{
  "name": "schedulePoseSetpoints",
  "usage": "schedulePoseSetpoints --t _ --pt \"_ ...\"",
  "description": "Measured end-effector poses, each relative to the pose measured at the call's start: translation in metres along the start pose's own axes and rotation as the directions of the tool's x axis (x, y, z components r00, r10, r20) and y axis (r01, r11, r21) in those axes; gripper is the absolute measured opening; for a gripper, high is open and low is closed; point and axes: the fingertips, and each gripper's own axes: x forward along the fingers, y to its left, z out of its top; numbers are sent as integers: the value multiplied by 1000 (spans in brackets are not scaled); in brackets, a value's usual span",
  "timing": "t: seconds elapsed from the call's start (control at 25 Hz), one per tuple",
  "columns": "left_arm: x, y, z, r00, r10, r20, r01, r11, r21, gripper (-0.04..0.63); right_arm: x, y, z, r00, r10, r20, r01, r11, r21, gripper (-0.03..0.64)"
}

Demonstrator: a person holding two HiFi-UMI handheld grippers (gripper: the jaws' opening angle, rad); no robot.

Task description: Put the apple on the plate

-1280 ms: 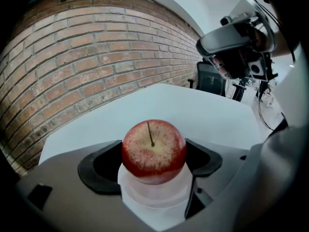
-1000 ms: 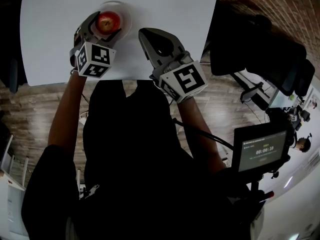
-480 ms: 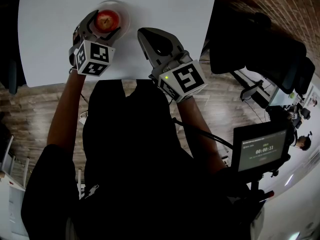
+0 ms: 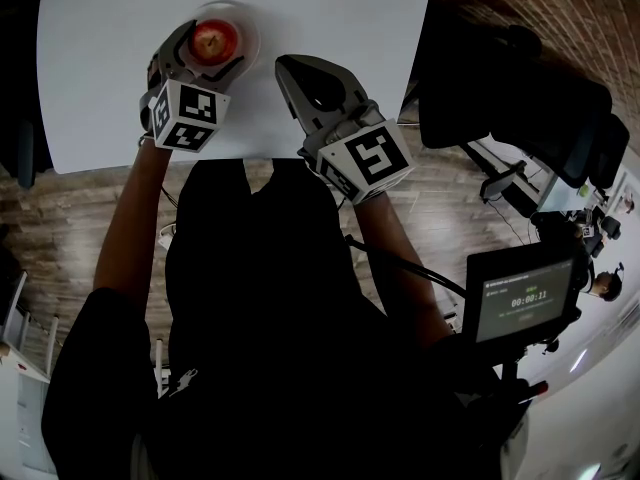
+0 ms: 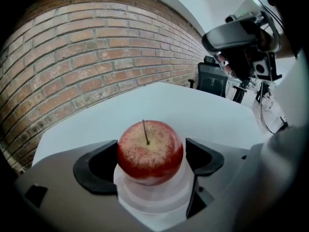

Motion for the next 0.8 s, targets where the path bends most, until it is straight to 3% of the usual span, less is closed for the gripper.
schedulePoseSetpoints --t 0.52,0.8 --pt "3 1 6 1000 14 8 -14 1000 -4 457 -5 -6 4 1000 -9 19 10 1000 -16 4" --pt "-12 0 21 997 34 63 -34 999 -12 456 -9 -3 11 999 7 43 -5 999 -37 3"
